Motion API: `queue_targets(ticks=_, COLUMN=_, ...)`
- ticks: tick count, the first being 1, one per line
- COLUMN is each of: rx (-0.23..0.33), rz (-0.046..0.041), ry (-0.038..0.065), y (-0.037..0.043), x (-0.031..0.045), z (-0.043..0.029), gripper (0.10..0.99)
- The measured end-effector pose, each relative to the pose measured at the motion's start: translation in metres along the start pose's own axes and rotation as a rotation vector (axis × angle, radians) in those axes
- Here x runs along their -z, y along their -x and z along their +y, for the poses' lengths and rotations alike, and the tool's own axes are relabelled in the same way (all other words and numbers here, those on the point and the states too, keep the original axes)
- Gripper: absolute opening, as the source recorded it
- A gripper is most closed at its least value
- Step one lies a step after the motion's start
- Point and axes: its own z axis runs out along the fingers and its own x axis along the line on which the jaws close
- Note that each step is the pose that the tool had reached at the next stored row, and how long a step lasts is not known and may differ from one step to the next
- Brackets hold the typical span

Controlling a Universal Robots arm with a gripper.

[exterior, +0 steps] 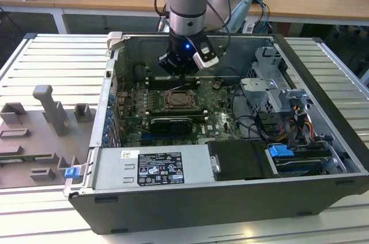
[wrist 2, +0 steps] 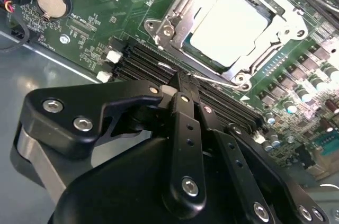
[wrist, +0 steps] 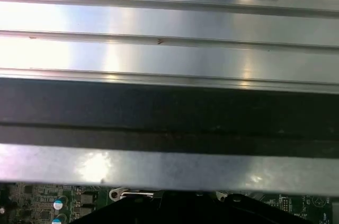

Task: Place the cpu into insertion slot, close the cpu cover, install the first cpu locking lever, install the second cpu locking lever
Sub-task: 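Install the first cpu locking lever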

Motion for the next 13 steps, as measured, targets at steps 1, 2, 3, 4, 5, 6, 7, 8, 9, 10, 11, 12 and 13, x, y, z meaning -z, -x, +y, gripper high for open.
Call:
queue_targets(ticks=1, rx=0.0, rz=0.0, ry=0.0, y=0.0008, x=-0.0012, z=-0.0001, gripper=0.106)
queue_targets(ticks=2, rx=0.0, rz=0.0, ry=0.0, y=0.0015, x=-0.0022, z=-0.0002, gripper=0.106)
queue_targets(ticks=3, rx=0.0, rz=0.0, ry=0.0, y=0.0023, x=-0.0038, z=-0.0003, gripper=0.106)
queue_targets(ticks=4, rx=0.0, rz=0.0, ry=0.0, y=0.0029, x=-0.0051, z=-0.0004, gripper=0.106)
queue_targets(ticks=5, rx=0.0, rz=0.0, ry=0.0, y=0.0039, x=-0.0072, z=-0.0007, gripper=0.106)
queue_targets(ticks=6, rx=0.0, rz=0.0, ry=0.0, y=0.0046, x=-0.0088, z=-0.0009, gripper=0.106)
queue_targets(ticks=7, rx=0.0, rz=0.0, ry=0.0, y=0.0049, x=-0.0099, z=-0.001, gripper=0.106)
queue_targets(ticks=8, rx=0.0, rz=0.0, ry=0.0, y=0.0052, x=-0.0111, z=-0.0012, gripper=0.106)
queue_targets(ticks=9, rx=0.0, rz=0.0, ry=0.0, y=0.0053, x=-0.0119, z=-0.0013, gripper=0.106)
queue_targets(ticks=10, rx=0.0, rz=0.0, ry=0.0, y=0.0054, x=-0.0125, z=-0.0013, gripper=0.106)
queue_targets(ticks=11, rx=0.0, rz=0.0, ry=0.0, y=0.0055, x=-0.0133, z=-0.0014, gripper=0.106)
queue_targets(ticks=12, rx=0.0, rz=0.0001, ry=-0.001, y=0.0056, x=-0.0136, z=-0.0015, gripper=0.106)
queue_targets(ticks=13, rx=0.0, rz=0.0003, ry=-0.002, y=0.0057, x=-0.0138, z=-0.0015, gripper=0.106)
